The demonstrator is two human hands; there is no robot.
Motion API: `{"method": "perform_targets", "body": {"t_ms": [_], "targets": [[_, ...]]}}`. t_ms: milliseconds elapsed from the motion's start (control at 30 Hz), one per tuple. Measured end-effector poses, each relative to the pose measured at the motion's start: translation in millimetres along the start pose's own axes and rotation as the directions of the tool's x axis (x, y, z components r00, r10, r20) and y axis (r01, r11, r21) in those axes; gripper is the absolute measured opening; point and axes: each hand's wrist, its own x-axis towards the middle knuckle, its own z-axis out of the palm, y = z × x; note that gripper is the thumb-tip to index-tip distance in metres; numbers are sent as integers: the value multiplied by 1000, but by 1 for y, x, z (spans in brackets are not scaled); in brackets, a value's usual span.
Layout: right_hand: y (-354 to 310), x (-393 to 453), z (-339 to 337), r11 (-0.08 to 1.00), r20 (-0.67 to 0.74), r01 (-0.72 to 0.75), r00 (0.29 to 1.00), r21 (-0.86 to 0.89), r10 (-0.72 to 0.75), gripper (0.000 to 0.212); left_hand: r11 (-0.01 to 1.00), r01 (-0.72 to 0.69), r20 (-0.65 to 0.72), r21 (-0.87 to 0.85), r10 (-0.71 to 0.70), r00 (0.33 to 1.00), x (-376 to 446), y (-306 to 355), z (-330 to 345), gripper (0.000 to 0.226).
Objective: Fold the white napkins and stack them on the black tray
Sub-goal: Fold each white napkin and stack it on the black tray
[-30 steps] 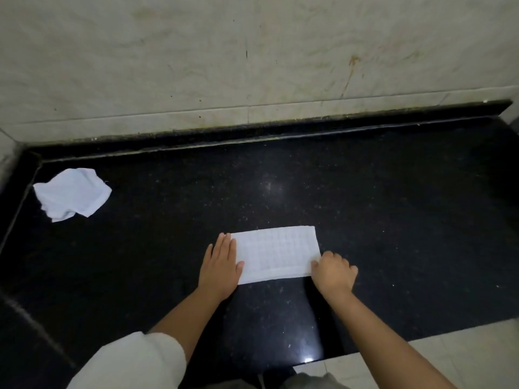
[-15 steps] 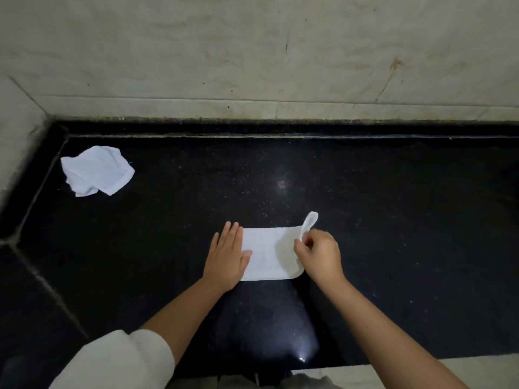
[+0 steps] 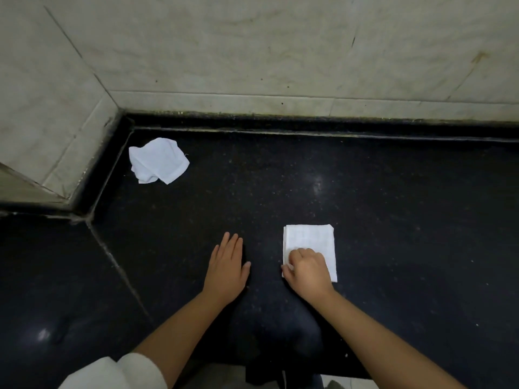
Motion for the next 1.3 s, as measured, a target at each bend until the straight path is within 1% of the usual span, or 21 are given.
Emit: {"method": "perform_targets", "body": {"t_ms": [33,67,100,167,233,300,367,467,533,600,633,733,833,867,933,1000,1033,1100,1167,1233,1300], "targets": [[1,-2,-2,998,-6,60,998,-2,-60,32,1000,-21,-6,-5,21,1000,1,1,1,57],[3,-4,-4,994,26,97,995,58,-98,26,999,-41,-15,-11,41,999,2,1,2,57],[7,-3,-5,988,73,77,993,133,-88,23,998,-61,-28,-18,60,998,3,2,3,57],[18,-11,-9,984,134,95,984,149,-115,28,994,-106,-59,-37,104,993,6,6,5,55],[32,-23,-14,983,6,150,988,108,-152,28,984,-163,-93,-73,156,983,7,13,3,50],[49,-33,-14,991,-98,124,988,50,-119,31,950,-301,-136,-85,288,948,12,22,6,48],[61,-37,-17,994,-56,111,992,-11,-112,43,880,-469,-189,-76,449,873,14,32,12,41],[71,-40,-15,988,84,110,991,-110,-101,62,811,-585,-57,-18,583,810,11,52,11,41],[70,-37,-17,983,121,131,986,-133,-115,49,813,-582,17,26,582,813,12,59,17,48],[69,-33,-21,973,114,177,980,-148,-161,22,811,-581,35,65,580,814,15,59,23,51],[72,-31,-21,966,100,191,979,-172,-176,17,802,-592,29,83,592,806,17,58,26,49],[79,-28,-19,958,42,200,980,-205,-196,33,760,-629,27,165,634,773,23,58,30,33],[81,-28,-43,977,7,171,985,-128,-171,26,726,-649,-64,228,676,734,29,67,28,14],[82,-31,-54,983,25,157,987,-97,-156,23,718,-659,-80,223,687,722,29,72,24,15],[94,-40,-76,995,48,103,994,-4,-103,25,675,-711,-179,196,738,651,30,86,15,23],[116,-58,-97,991,43,21,999,131,-27,27,609,-768,-262,199,788,557,31,112,-1,15],[128,-70,-108,978,12,2,1000,210,-5,29,569,-796,-266,207,815,515,31,129,-8,11],[151,-101,-131,947,-48,-30,998,318,47,29,505,-841,-183,191,861,475,27,173,-22,12],[176,-140,-146,927,-85,-59,992,370,97,39,454,-874,-86,170,891,446,15,227,-30,25],[204,-184,-154,925,-150,-114,972,362,179,45,390,-906,12,167,918,397,-4,289,-28,30],[239,-232,-159,916,-232,-182,933,356,276,38,384,-917,109,104,912,394,-24,347,-18,34]]}}
